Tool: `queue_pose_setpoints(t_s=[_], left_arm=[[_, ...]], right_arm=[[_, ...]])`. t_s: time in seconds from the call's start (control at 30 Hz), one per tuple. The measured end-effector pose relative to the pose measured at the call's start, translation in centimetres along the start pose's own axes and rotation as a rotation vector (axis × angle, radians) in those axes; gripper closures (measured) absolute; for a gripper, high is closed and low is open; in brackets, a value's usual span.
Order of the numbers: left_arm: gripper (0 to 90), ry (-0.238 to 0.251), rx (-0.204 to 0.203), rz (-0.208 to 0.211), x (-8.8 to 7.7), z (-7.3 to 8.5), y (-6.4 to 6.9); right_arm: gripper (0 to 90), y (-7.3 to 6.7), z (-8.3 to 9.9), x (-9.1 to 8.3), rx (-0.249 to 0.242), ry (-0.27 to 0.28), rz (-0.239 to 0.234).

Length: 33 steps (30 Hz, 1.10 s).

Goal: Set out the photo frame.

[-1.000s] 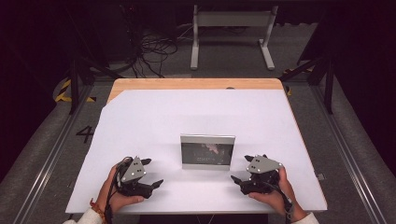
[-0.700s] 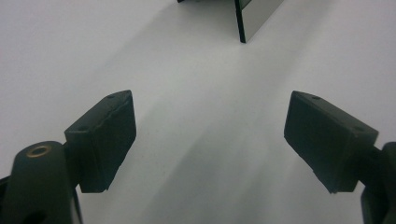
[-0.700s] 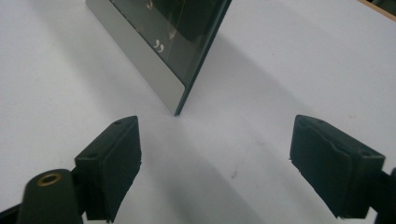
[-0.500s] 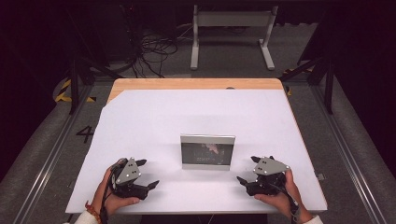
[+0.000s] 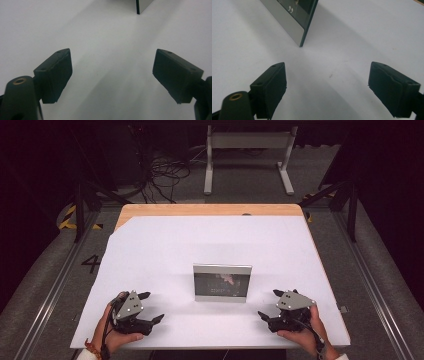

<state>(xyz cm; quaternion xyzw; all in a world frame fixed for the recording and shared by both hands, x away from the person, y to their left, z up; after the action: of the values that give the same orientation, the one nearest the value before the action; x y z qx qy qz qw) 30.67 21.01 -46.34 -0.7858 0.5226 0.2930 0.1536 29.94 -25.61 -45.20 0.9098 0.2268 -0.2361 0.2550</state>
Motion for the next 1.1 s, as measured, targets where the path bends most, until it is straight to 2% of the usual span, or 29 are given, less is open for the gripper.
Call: queue_pose_setpoints(t_s=[0.2,0.37,1.1], left_arm=[[16.4,-0.004,-0.015,0.004,0.03,0.33,-0.19],[16.4,0.003,-0.012,0.007,0.08,0.26,-0.21],[15.4,0.022,-0.007,0.022,0.34,0.02,-0.13]], right_arm=[[15.4,0.35,0.50,0.04,0.014,-0.001,0.010],[15.3,0.44,0.55,0.20,0.021,-0.002,0.006],[15.2,-0.12,0.37,0.27,0.002,0.002,0.002]])
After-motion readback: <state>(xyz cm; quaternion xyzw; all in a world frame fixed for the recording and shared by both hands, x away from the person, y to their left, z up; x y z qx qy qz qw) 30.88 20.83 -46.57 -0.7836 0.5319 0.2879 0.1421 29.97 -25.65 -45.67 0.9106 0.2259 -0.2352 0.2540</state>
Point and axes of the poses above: each handheld gripper's, and its own axes: x roughly forward along the jaws, z roughly out of its underside, y roughly to its right, the point moved 1 cm from there along x, roughly forward along the jaws, and after that the axes turned 15 degrees about z, right-handed, at the moved point
